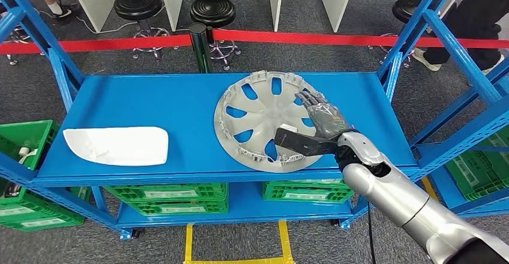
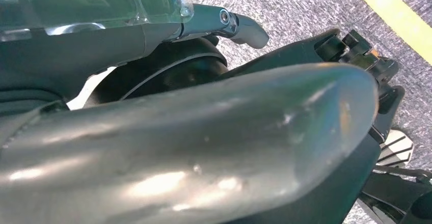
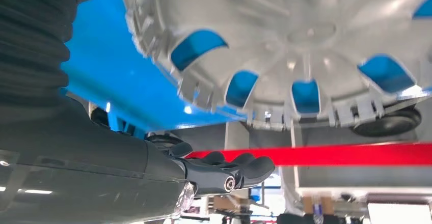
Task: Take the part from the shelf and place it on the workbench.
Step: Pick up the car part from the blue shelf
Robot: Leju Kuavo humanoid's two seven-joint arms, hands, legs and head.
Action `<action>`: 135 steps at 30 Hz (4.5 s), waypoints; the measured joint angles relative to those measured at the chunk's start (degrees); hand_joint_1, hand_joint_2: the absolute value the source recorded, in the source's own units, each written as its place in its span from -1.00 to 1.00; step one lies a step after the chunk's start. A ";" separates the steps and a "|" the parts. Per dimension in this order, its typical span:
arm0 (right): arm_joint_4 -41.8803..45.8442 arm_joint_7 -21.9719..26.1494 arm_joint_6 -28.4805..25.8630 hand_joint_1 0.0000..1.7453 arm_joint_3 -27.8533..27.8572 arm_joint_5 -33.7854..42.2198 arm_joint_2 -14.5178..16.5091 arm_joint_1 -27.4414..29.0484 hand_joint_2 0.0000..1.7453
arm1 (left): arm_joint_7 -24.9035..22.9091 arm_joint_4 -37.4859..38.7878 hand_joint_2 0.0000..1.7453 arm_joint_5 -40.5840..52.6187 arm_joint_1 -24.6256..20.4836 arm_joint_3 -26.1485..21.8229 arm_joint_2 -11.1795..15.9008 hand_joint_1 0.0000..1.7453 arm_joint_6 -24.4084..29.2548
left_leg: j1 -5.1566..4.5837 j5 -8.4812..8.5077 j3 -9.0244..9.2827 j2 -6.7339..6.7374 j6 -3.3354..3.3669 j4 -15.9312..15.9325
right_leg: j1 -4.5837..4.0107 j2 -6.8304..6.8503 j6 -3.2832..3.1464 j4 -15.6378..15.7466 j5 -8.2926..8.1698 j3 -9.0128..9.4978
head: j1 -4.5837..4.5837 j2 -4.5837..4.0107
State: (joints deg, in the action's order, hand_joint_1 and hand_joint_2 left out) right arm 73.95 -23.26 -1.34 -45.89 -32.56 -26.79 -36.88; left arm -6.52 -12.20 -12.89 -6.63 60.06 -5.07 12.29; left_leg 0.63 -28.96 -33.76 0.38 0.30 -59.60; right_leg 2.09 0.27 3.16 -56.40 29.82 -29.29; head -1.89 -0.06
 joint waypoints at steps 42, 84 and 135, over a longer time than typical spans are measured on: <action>-8.01 1.67 -2.18 -1.00 -2.81 0.15 1.66 -0.01 1.00 | 0.95 0.00 -1.00 -0.93 -0.01 0.00 0.09 -1.00 0.27 | 0.00 0.03 0.08 -0.48 -0.04 -0.01 | 0.01 0.07 -0.02 0.02 0.01 0.05 | 0.02 -0.01; 1.98 2.58 -2.24 -1.00 -3.34 -3.86 3.29 4.17 1.00 | 0.92 0.01 -1.00 -1.01 0.00 0.08 0.09 -1.00 0.37 | 0.01 0.09 0.06 0.02 -0.13 0.00 | 0.00 0.12 -0.03 -0.01 0.01 0.02 | 0.02 -0.01; -4.78 6.29 -0.08 1.00 -3.67 6.89 -2.22 9.71 1.00 | 1.26 0.00 -1.00 -1.26 0.00 1.81 0.70 -1.00 0.71 | 0.01 0.12 0.37 -1.02 -0.17 0.00 | 0.02 0.46 -0.05 0.08 0.10 0.36 | 0.04 -0.01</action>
State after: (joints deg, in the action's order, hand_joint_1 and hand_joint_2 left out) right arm 69.17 -16.97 -1.43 -49.56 -25.67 -29.00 -27.17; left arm -5.26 -12.20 -14.15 -6.62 61.88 -4.37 13.00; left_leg 0.64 -28.84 -33.39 -0.64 0.13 -59.60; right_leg 2.11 0.73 3.10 -56.33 29.92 -28.93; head -1.85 -0.07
